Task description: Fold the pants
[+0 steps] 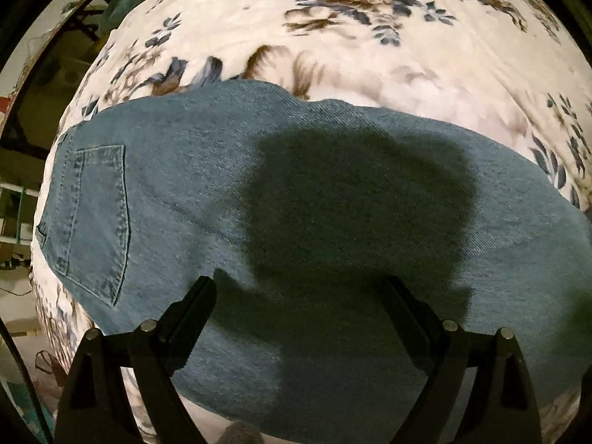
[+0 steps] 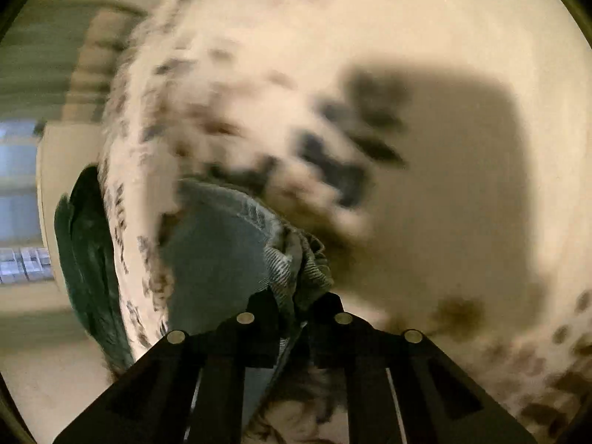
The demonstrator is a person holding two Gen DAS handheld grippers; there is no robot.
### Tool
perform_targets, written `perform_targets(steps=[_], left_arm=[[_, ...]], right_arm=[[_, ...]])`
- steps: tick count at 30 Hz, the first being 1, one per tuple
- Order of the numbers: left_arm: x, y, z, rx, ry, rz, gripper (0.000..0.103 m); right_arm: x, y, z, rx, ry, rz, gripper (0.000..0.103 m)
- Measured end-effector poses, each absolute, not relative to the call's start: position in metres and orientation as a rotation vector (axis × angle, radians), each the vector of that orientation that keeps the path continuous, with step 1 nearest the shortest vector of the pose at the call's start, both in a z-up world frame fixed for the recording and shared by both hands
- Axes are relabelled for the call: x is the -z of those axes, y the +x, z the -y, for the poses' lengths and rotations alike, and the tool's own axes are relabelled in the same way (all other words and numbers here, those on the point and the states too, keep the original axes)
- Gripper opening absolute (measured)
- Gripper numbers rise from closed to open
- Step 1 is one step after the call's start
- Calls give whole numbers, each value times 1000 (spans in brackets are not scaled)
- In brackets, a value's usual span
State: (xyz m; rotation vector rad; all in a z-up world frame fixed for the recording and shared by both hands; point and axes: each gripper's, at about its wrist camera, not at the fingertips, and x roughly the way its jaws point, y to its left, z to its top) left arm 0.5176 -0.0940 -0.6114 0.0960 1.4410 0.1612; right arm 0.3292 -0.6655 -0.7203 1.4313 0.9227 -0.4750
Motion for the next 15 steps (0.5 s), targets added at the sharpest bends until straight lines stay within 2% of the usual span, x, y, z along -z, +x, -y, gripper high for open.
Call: perform_targets(steps=[1,2,3,4,5,6,8,10,11,12,13,15], left_arm=[[611,518,94,-163,91,-1441,92],[612,515,94,-162,88,-1440,92],[611,515,94,-158,81,-1440,92],[611,515,95,-151,75,-1440,91],[612,511,94,-146,71,-1439,91],[612,511,94,-140,69,-1438,91],[612,509,96,-134,70,-1434,91],[612,511,96,-132,64,-1433,91],[611,512,96,-129,62,-1433,91],[611,513,96,-125,61,-1432,91],[610,513,95,-119,60,-1431,91],[608,515,90,-113,56,-1432,91]], right_arm=[[725,329,667,441,1468,-893,14],[728,330,669,406,1496,-875,21],[729,329,669,375,1511,-864,35],[731,332,667,323,1536,-828,44],[731,336,664,297,1543,-808,60],[731,344,660,284,1538,-805,70],[735,362,654,270,1512,-837,75],[736,379,650,274,1488,-830,76],[733,383,648,262,1482,-814,69],[730,389,646,242,1468,-811,30],[726,396,642,221,1443,-828,13],[718,396,642,249,1404,-827,8]])
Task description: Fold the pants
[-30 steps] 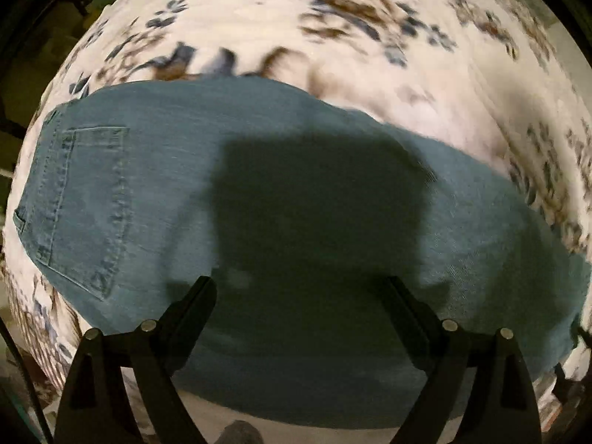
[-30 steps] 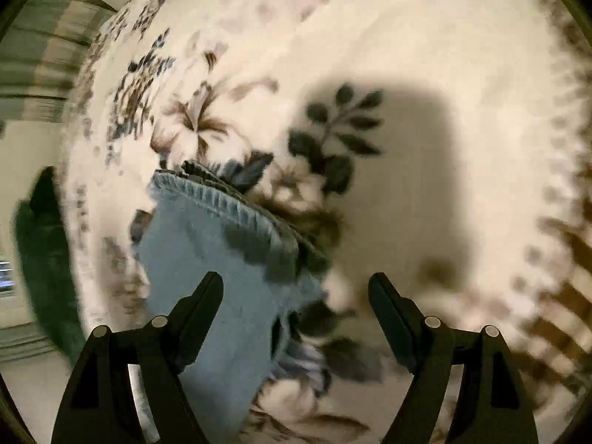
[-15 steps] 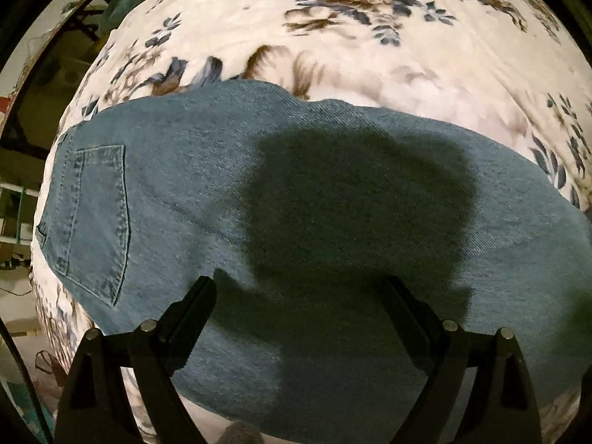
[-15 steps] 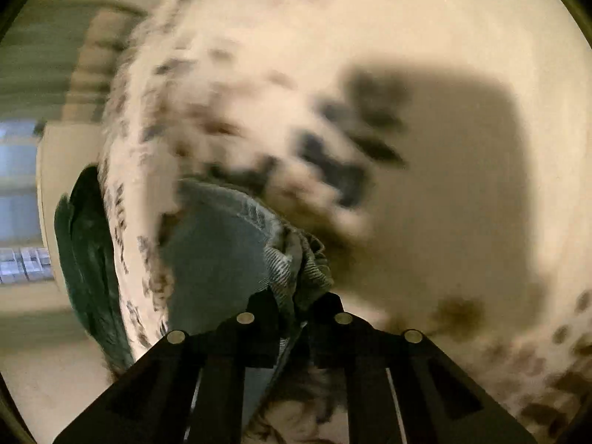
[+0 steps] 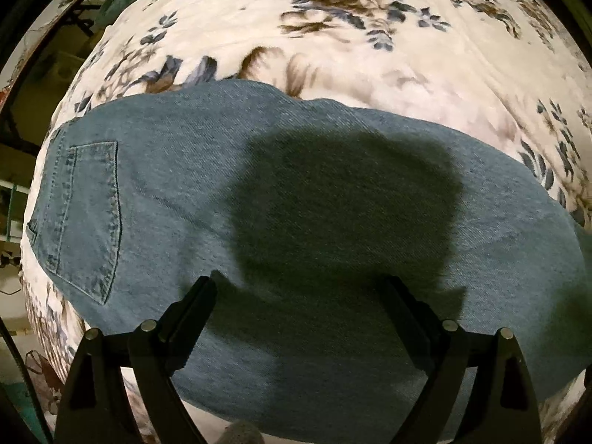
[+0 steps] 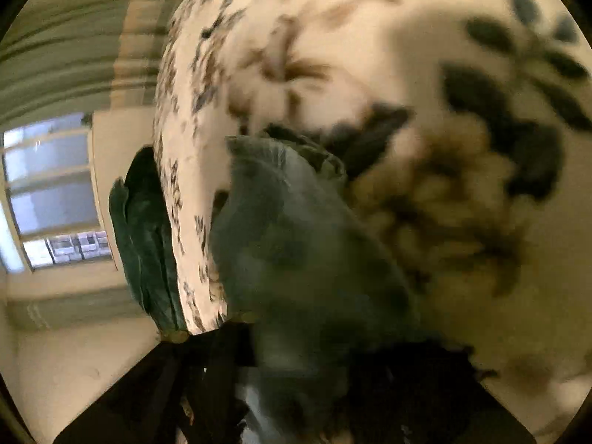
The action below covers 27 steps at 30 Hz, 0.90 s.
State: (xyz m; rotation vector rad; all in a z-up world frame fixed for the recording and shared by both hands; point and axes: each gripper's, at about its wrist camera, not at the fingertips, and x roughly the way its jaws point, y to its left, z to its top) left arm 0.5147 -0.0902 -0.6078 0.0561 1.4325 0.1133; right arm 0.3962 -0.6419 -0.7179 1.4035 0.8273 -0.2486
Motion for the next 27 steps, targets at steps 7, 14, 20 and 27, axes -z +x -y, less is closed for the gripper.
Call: perform_targets(steps=[7,14,20,27], left_arm=[[569,519,53,-89,-28,-1403,91],[523,515,-24,-148,-105,-1348,91],[505,504,-115,-249,-203,-1321,92],[503,484,-197,-338,-251,-1312,92]], right_arm=[[666,387,620,377,1233,-805,7],[542,461,494,351,631,-890,7],[539,525,329,243,323,-982,7],[601,527,110,9,-17,-1116,7]])
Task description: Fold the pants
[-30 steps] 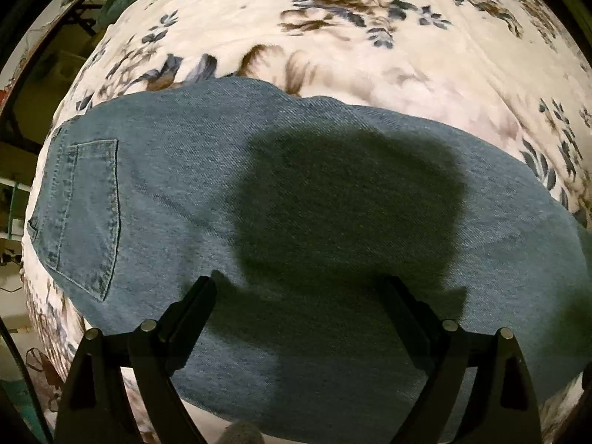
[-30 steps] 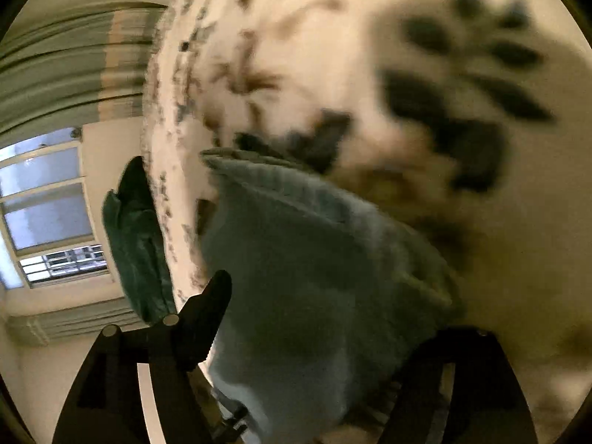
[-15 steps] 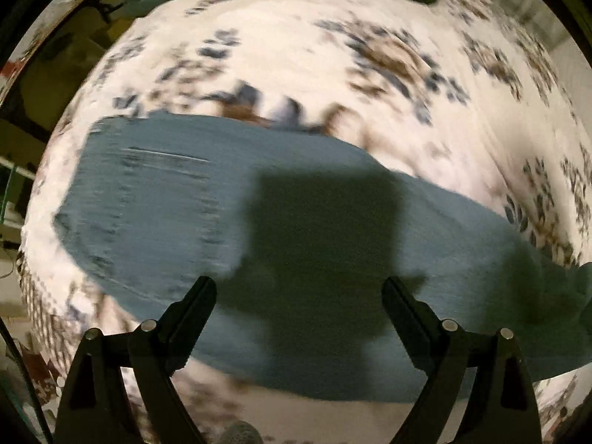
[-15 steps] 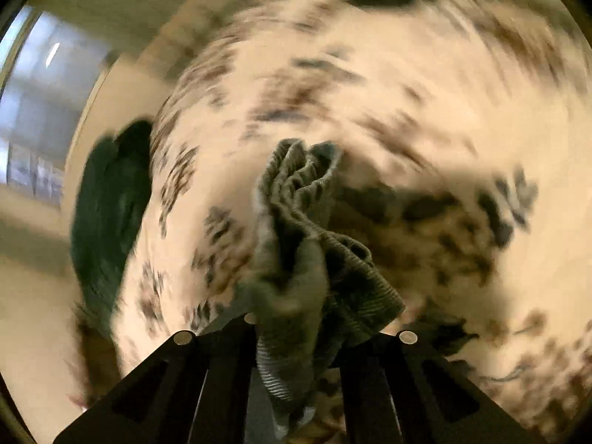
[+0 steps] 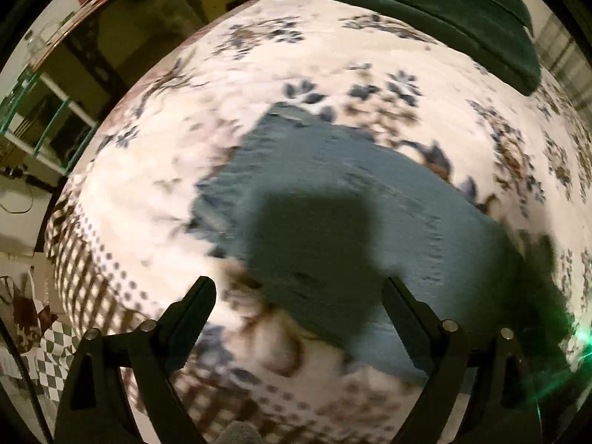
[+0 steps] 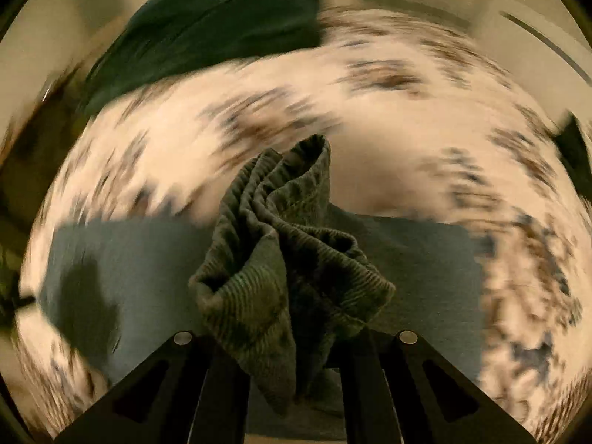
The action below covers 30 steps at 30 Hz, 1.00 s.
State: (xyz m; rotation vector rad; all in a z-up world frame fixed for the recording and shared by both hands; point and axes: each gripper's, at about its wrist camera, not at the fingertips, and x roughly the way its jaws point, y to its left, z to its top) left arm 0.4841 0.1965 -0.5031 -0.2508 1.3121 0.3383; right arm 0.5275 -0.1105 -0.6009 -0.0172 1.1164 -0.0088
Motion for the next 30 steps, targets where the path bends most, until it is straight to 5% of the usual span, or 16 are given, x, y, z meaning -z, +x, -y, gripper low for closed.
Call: perform_targets(steps=[5,10,11,12,19,26,28,30], left_arm=[[516,483,-211,-328,-270,-1339,92],[511,499,-196,-232,-317,-1332,92],[510,506,-188,-195,-334,-1327,92],[509,513,-180,-163,-345,-1328,92],[543,574,-95,110,-319,-1442,92],[603,606,-30,212,-100,-1590,91],[596,605,-23,244,-84,-1539,48],[583,602,-19,241,-37,-1491,27]], right_arm=[[658,517,13,-85,-269,-1194,12],[651,525,41,-222,-25,-1334,47],[641,522,60,-267,107,-1358,66],[634,522,76,-294,195,-1364,74],[606,483,225,-77,595,-1365,75],[641,473,309,116,647,-1372,75],[653,476,319,102,682,-1386,75],[669,478,324,69,724,-1409,75]])
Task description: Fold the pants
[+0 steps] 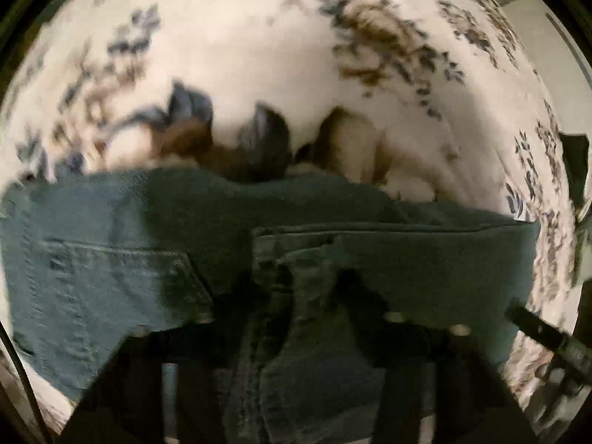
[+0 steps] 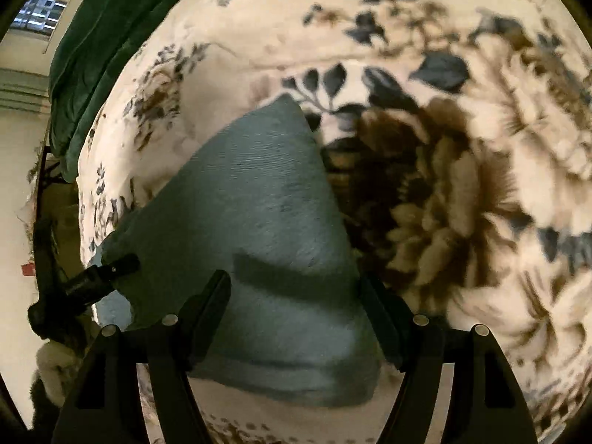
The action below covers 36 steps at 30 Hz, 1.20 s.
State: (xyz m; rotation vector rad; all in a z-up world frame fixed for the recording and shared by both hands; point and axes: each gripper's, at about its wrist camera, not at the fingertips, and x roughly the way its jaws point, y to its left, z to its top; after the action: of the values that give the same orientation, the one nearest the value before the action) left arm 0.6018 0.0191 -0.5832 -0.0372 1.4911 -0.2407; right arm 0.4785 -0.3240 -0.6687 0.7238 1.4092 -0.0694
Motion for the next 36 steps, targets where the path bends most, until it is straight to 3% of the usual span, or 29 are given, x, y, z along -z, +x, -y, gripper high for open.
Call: perform_targets(steps=[3,5,7,10,14,20,22,27,29,31,32,33,36], left_arm=[[580,598,-26,196,11,-1468,25],[596,600,-35,158,8,-1495,28],[595,601,-37,155,-20,-1507,29],[575,594,-42,116,-38,-1531,42],[561,560,-72,47,-209,-1603,46],[602,518,-101,-74,-670,-1794,47],[613,514,-100,-85,-749,-1809,54],[629,515,-95,-124,-725,-1811,54],[627,509,-98,-110,-693,-1796,48],[620,502,-96,-82,-607,-1772,34],[617,498,-95,-67,-579,-1763,32],[614,495,-94,-50,-549,-1758,30],[612,488,-89,-22,-503,-1761,28]], right_arm=[[681,488,328,50,740,-1420,70],[684,496,332,88,683,-1440,63],[694,502,335,114,710,-1469,63],[690,502,333,122,713,-1501,63],[670,475,334,189,829,-1521,63],[666,421,322,264,1116,-1529,63],[671,412,318,317,1210,-1533,63],[685,407,301,302,1432,-1486,62],[696,415,298,332,1429,-1477,62],[706,420,295,371,1388,-1512,55],[709,420,293,402,1357,-1544,38],[712,417,292,428,1335,-1558,31],[711,406,289,443,1335,-1539,22]])
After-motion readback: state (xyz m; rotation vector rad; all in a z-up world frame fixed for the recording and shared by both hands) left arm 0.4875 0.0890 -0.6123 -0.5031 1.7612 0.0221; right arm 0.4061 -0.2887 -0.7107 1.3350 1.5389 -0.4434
